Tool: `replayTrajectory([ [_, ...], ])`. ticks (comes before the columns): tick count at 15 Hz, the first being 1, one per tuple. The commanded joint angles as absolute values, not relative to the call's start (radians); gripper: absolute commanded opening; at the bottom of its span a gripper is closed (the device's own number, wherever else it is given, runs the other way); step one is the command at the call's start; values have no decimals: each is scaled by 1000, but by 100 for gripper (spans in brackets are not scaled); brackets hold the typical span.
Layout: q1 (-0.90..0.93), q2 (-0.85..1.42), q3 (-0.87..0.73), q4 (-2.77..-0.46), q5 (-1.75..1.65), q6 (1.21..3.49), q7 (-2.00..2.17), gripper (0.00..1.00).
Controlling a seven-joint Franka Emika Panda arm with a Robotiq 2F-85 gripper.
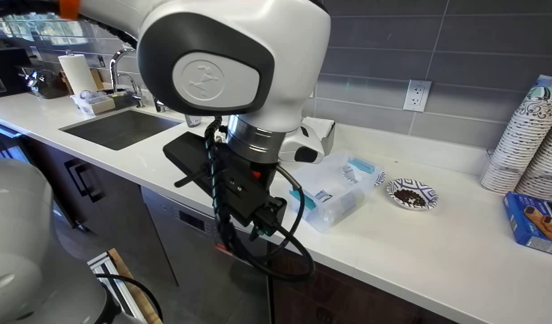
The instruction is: Remove the chocolate bar from the basket
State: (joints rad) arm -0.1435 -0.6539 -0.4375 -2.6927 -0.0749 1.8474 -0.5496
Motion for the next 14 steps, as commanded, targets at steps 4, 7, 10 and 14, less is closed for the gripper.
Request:
replayTrajectory([
  [4, -36, -528, -382, -2736, 135, 2072, -573, 100],
  [7, 38, -444, -327, -2728, 215, 2212, -586, 100],
  [10, 91, -361, -270, -2677, 271, 2356, -571, 100],
  [14, 74, -276, -206, -2580, 252, 2488, -466, 100],
])
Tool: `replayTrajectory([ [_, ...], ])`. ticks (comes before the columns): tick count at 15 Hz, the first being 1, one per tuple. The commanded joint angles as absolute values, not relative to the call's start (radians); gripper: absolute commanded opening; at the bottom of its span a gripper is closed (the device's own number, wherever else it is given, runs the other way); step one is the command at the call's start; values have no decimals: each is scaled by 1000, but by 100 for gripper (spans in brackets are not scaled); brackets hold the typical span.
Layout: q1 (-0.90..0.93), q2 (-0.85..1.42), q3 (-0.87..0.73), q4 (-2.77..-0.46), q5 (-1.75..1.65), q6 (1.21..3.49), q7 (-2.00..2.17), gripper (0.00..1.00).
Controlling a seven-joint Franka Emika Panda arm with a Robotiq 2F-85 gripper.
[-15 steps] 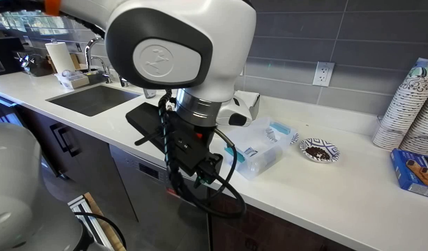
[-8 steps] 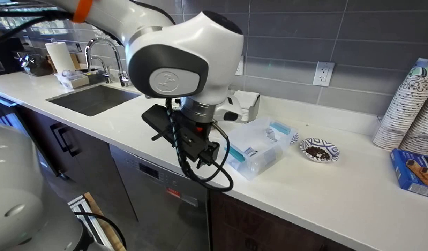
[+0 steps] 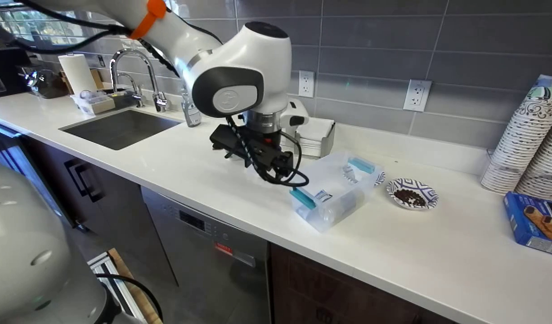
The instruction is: Remove the chocolate bar from the basket
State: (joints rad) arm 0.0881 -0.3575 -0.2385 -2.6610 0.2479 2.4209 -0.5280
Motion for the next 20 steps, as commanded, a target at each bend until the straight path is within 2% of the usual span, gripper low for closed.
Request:
replayTrajectory([
  [1, 70, -254, -201, -2554, 250, 2507, -452, 100],
  [6, 34, -138, -210, -2433, 250, 2473, -453, 100],
  [11, 5, -3, -217, -2333, 387, 2404, -686, 100],
  [12, -15, -74, -186, -2394, 306, 2440, -571, 100],
  [20, -33, -36, -170, -2339, 336, 2387, -555, 100],
])
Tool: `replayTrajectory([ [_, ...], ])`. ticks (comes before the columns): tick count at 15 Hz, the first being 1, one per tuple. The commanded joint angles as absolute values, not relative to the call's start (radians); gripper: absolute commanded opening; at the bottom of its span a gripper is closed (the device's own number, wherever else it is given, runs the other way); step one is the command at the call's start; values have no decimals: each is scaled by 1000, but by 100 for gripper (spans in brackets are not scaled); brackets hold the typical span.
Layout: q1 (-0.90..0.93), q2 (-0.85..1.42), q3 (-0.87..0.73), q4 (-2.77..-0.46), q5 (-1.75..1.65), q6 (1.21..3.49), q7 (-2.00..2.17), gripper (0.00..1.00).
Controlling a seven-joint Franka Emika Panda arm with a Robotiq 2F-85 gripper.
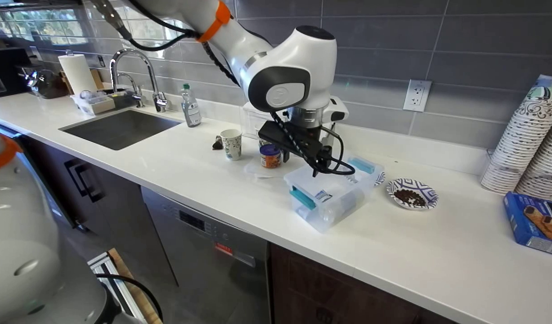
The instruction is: Remove the chocolate bar from the basket
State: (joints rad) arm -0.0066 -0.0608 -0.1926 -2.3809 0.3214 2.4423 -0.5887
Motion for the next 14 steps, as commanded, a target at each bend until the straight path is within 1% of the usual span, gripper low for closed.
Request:
replayTrajectory([
  [1, -35, -18, -168, -2319, 368, 2400, -559, 100],
  [5, -53, 36, -158, -2245, 405, 2400, -532, 100],
  [6, -60, 53, -156, -2227, 413, 2406, -532, 90],
  [7, -67, 72, -153, -2209, 421, 2408, -533, 84],
  [8, -76, 93, -149, -2191, 428, 2410, -537, 66],
  [9, -85, 110, -145, -2176, 430, 2406, -533, 56],
  [10, -95, 131, -141, -2160, 435, 2401, -533, 62],
  [11, -105, 150, -136, -2146, 439, 2397, -533, 50],
  [13, -127, 188, -125, -2126, 435, 2393, -527, 59],
  [14, -139, 205, -119, -2117, 434, 2390, -527, 56],
])
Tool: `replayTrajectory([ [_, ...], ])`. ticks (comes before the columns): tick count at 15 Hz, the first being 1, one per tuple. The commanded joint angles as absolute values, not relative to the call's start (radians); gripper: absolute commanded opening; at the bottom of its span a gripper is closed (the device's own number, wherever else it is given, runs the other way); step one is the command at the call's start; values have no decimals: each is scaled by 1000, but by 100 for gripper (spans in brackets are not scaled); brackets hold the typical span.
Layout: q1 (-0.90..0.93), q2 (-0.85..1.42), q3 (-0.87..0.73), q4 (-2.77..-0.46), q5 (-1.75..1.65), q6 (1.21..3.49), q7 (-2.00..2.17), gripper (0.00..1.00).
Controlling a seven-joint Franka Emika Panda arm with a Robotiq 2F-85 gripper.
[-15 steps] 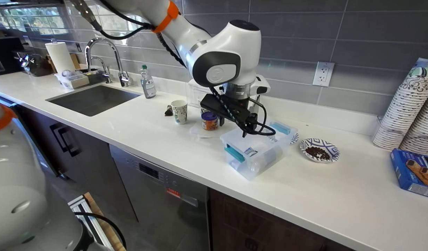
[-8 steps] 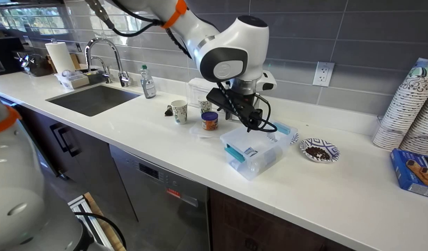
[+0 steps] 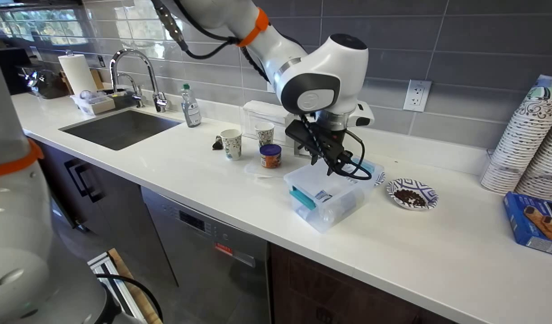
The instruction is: Remove the chocolate bar from the basket
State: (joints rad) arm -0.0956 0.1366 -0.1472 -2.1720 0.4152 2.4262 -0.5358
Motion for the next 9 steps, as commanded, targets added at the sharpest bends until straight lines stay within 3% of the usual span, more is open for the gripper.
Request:
replayTrajectory([
  [1, -150, 224, -113, -2109, 432, 2382, -524, 61],
  [5, -196, 281, -83, -2081, 435, 2339, -533, 56],
  [9, -222, 315, -63, -2069, 425, 2296, -531, 45],
])
